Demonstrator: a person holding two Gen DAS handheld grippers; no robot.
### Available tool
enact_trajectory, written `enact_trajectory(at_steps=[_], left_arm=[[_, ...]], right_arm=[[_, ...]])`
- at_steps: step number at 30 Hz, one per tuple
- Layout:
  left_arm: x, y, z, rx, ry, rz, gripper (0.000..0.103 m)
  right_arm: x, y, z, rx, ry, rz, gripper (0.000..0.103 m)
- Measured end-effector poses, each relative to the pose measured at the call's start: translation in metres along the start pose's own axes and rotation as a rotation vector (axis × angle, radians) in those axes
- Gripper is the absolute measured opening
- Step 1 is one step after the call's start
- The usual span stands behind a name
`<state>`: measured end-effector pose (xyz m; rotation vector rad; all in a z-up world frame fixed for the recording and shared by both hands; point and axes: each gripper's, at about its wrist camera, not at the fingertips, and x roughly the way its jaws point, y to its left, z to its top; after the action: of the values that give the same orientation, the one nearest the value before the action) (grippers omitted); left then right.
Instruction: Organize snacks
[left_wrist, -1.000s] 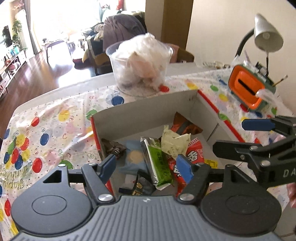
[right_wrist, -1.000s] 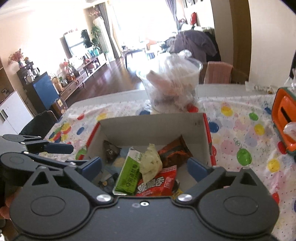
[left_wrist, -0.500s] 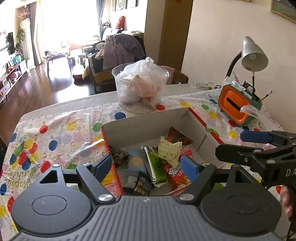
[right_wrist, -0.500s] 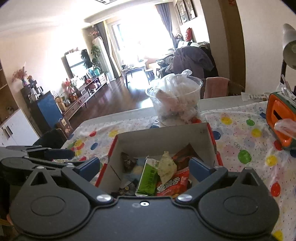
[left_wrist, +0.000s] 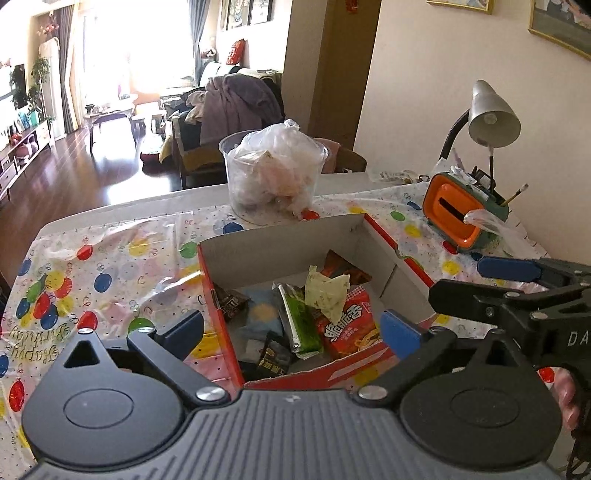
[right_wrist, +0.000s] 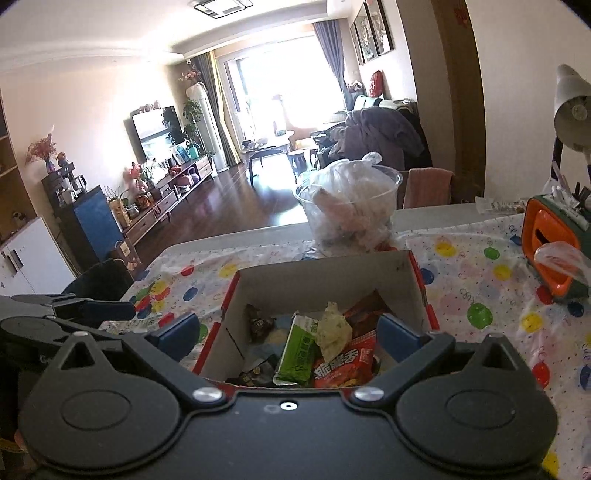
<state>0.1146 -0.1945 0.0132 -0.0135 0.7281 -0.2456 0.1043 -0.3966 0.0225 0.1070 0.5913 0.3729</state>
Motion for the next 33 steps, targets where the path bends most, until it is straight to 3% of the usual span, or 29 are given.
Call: enact_trajectory(at_steps=[12,33], left_arm=[[-0.0064,0.0009,-0.0016,-0.041,-0.012,0.028,0.102],[-0.0094,0.0054,-0.0011,-0.069,-0.043,0.064,0.102]], right_arm=[[-0.0074,0.006,-0.0023,-0.058,-0.05,-0.033,0.103],[-0.002,0.0036,-0.0059,-0.039,-0.058,-0.051,0.103]])
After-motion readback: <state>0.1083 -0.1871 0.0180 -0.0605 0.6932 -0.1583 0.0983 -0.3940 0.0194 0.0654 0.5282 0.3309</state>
